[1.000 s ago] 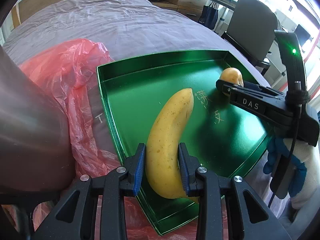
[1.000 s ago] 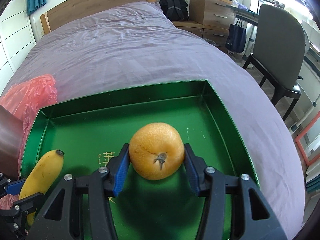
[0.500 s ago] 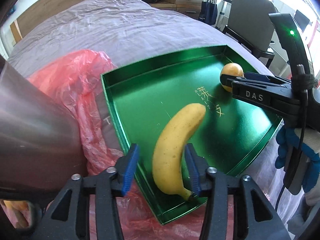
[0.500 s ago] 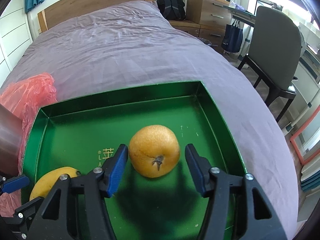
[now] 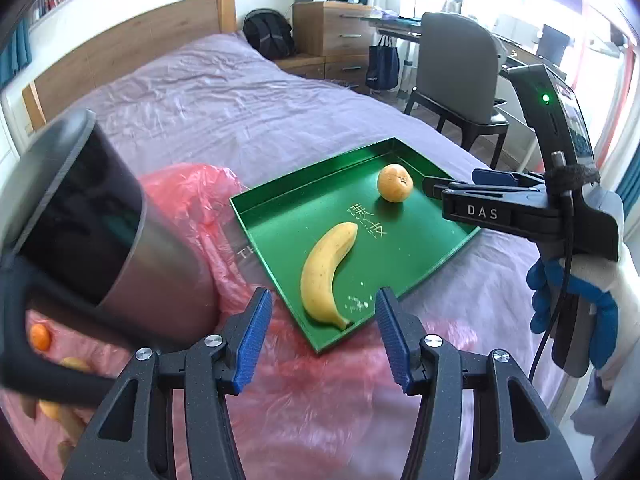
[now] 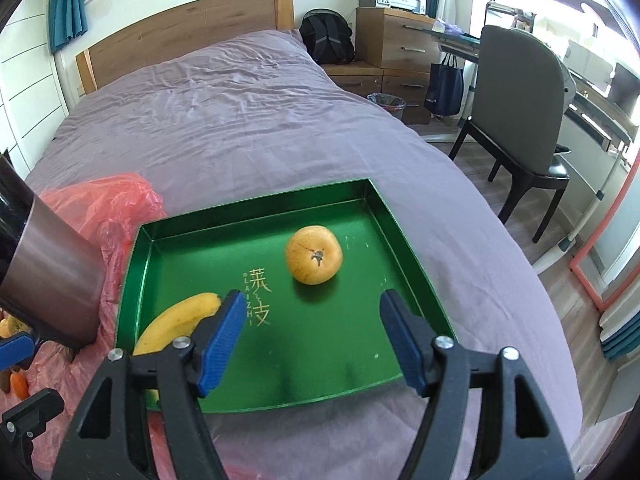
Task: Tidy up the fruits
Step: 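Lower the banana and pear into the tray and open both tools, then withdraw both tools from the tray back toward the remaining fruit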
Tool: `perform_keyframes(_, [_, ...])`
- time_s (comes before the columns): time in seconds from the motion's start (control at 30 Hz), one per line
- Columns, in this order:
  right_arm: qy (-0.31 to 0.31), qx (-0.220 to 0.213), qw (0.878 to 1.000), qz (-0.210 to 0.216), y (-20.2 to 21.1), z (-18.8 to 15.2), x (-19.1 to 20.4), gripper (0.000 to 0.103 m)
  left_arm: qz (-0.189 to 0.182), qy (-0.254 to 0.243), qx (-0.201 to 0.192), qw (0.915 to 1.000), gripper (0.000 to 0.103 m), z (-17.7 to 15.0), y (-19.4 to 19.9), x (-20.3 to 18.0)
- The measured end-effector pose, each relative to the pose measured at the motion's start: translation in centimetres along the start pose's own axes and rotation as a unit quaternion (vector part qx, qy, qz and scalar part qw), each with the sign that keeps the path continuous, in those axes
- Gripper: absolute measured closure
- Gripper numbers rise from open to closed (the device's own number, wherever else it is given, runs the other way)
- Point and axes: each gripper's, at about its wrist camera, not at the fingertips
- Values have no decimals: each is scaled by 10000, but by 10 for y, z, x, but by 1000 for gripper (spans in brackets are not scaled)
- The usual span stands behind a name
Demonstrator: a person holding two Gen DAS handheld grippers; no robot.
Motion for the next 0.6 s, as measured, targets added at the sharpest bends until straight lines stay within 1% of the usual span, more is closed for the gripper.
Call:
perform_keyframes(0.2, [-105,-166,9997,173,52,-26,9,18,55,-34,-155,9999,55,-33,50,4])
perform_keyframes(0.27, [-111,-187,9995,229,66,-35,13,15,83,-33,-187,9998,55,-45,66,5])
perform_keyframes(0.37, [-83,-263,9991,319,90,-51,21,12,149,-41,-177,9997,55,-60,83,7])
perform_keyframes(0.53, [-63,-326,9985,435,120,-75,36,12,322,-70,-106,9994,55,-90,108,12])
perform_keyframes(0.57, [-54,-332,9985,443,126,-80,39,12,368,-44,-121,9992,54,-95,115,15])
perform_keyframes(0.6, [-60,-338,9984,456,130,-83,42,12,410,-12,-147,9991,50,-99,120,17])
Point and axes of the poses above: each gripper's, at about its wrist camera, not at the fingertips, and y roughly against the way its jaws point, x to its left, z to its top, and after that the axes turned 4 degrees about -z, right-handed
